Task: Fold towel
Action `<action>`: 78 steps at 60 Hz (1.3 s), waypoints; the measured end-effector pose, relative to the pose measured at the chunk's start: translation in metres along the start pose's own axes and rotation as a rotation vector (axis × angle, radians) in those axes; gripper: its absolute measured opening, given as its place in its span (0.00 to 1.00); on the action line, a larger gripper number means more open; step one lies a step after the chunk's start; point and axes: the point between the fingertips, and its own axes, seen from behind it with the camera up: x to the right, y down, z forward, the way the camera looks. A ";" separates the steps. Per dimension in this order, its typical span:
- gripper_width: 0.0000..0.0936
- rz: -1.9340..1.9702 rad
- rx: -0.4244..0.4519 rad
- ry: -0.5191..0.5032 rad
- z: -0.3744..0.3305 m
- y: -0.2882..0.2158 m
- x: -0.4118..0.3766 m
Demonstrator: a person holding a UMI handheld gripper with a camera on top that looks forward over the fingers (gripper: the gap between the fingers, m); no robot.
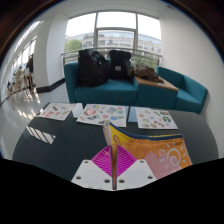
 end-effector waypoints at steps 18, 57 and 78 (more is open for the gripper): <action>0.03 0.017 0.072 0.215 -0.044 -0.034 0.189; 0.86 0.134 0.241 0.238 -0.146 -0.067 0.212; 0.89 0.117 0.171 0.026 -0.207 0.011 0.017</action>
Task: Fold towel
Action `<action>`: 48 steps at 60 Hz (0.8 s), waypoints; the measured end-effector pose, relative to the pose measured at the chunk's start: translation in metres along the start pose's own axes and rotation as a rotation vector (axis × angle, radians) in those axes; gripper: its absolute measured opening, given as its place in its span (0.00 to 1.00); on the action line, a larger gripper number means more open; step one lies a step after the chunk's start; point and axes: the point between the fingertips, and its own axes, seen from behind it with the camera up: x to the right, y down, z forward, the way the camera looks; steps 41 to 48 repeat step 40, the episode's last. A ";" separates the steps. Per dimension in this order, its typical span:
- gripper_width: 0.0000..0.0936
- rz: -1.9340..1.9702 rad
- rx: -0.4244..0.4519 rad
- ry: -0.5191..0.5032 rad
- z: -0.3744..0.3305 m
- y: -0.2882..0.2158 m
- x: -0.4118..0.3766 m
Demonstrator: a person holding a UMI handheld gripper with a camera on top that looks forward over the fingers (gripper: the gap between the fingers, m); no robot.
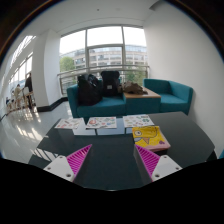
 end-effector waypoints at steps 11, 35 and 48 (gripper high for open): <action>0.89 -0.049 0.004 -0.055 -0.039 0.016 -0.047; 0.89 -0.074 0.066 -0.065 -0.078 -0.003 -0.059; 0.89 -0.075 0.065 -0.068 -0.079 0.000 -0.061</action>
